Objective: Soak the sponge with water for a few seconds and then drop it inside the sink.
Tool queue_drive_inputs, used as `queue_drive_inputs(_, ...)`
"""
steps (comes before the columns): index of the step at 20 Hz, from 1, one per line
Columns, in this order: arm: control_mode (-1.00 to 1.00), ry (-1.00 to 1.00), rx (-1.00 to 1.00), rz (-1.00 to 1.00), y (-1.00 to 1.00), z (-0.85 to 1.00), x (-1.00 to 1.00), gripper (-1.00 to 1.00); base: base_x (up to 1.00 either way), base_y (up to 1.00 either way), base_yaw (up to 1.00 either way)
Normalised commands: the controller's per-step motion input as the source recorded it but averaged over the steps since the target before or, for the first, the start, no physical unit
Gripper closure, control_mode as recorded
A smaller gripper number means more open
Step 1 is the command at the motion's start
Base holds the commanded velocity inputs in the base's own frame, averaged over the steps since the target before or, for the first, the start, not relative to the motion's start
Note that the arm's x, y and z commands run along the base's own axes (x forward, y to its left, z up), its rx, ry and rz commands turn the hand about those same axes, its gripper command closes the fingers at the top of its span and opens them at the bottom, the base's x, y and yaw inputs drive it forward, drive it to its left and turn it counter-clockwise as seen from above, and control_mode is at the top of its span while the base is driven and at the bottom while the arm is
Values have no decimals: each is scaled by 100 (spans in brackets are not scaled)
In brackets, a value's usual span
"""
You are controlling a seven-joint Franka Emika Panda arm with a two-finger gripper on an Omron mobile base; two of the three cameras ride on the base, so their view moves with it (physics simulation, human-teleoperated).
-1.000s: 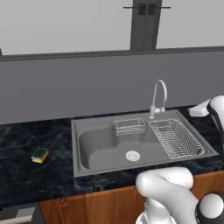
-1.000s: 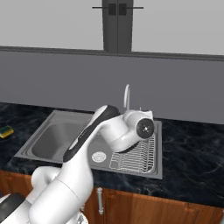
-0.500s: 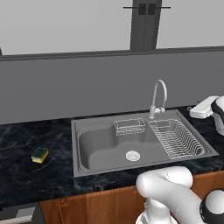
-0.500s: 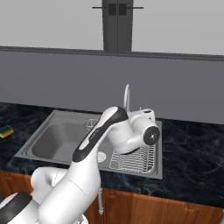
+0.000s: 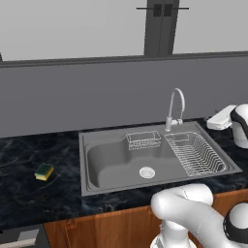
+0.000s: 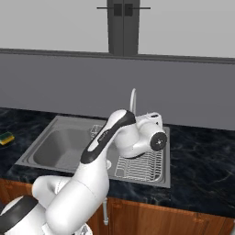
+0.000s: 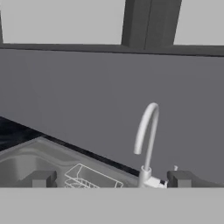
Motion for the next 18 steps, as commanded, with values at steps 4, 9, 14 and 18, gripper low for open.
queue_drive_inputs(4, -100, 9, 0, 0, 0, -3, 23, -100, 0, 0, 0)
queue_drive_inputs(9, -100, 5, 2, 0, 0, -30, 16, -100, 0, 0, 0)
queue_drive_inputs(14, -100, 0, 5, 0, 0, -57, 10, -100, 0, 0, 0)
queue_drive_inputs(18, -100, 0, 3, 1, 0, -34, 11, -100, 0, 0, 0)
